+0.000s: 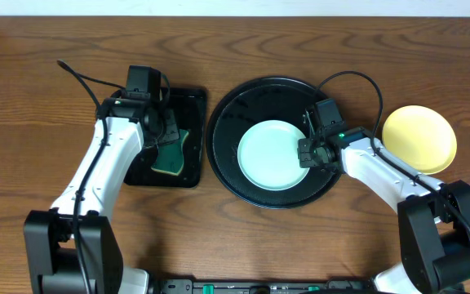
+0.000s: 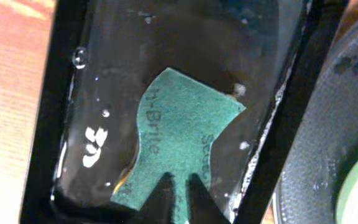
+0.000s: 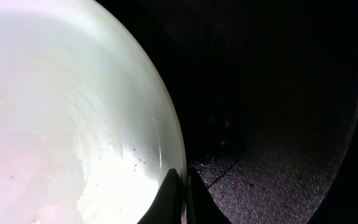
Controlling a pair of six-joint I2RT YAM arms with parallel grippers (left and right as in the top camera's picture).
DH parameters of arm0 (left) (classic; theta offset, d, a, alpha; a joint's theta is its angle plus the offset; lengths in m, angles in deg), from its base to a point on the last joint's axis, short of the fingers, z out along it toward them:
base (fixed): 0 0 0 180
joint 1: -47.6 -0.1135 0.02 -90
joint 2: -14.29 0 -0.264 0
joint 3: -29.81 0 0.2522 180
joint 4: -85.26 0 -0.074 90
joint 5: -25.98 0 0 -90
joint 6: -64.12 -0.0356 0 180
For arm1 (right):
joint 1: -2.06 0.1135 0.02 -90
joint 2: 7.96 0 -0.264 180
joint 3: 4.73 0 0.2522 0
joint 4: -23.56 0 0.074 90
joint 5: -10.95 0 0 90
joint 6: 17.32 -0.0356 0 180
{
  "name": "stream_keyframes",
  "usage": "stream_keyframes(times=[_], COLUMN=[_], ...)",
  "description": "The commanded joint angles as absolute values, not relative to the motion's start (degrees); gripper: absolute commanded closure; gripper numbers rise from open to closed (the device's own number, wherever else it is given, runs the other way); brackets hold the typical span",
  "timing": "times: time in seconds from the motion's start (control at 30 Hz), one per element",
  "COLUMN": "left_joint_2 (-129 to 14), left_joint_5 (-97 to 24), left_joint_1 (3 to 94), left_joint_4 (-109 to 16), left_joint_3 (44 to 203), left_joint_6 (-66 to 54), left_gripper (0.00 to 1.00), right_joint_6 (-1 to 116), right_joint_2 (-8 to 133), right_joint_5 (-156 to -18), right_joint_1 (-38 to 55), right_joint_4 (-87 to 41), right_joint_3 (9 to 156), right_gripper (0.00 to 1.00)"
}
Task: Clean dirty plates on tray and stack at the side
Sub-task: 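Return the sponge with the left gripper to the black rectangular tray, then tilt and lift the pale green plate off the round tray with right gripper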
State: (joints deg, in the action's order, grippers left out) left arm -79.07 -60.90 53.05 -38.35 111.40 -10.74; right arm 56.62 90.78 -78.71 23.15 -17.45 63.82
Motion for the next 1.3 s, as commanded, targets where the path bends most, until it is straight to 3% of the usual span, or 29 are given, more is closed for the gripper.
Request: stream_keyframes(times=[0.0, 0.43, 0.67, 0.83, 0.97, 1.1, 1.27], left_joint_2=[-81.72, -93.30, -92.91, -87.93, -82.90, -81.24, -82.05], left_joint_5=[-60.75, -60.77, -59.92, -59.90, -59.92, -59.94, -59.96], left_joint_1=[53.18, 53.18, 53.12, 53.14, 53.14, 53.14, 53.12], left_joint_4=[-40.56, -52.84, -51.88, -46.57, -43.46, -37.43, -36.78], left_joint_3=[108.52, 103.03, 104.25, 108.63, 109.24, 109.11, 105.15], left_joint_6=[-11.05, -10.88, -10.85, -10.85, -10.85, -10.83, -10.57], left_gripper=[0.92, 0.92, 0.92, 0.73, 0.67, 0.68, 0.81], right_joint_6=[57.52, 57.52, 57.52, 57.50, 57.50, 57.28, 57.28], right_joint_2=[90.84, 90.84, 90.84, 90.84, 90.84, 90.84, 90.84], right_joint_5=[-79.54, -79.52, -79.54, -79.54, -79.52, -79.54, -79.54], right_joint_1=[22.73, 22.73, 22.73, 22.73, 22.73, 22.73, 22.73], right_joint_4=[-17.32, -17.19, -17.23, -17.08, -16.86, -16.90, -16.79], right_joint_3=[63.78, 63.78, 63.78, 63.78, 63.78, 63.78, 63.78], right_gripper=[0.99, 0.99, 0.99, 0.99, 0.99, 0.99, 0.99])
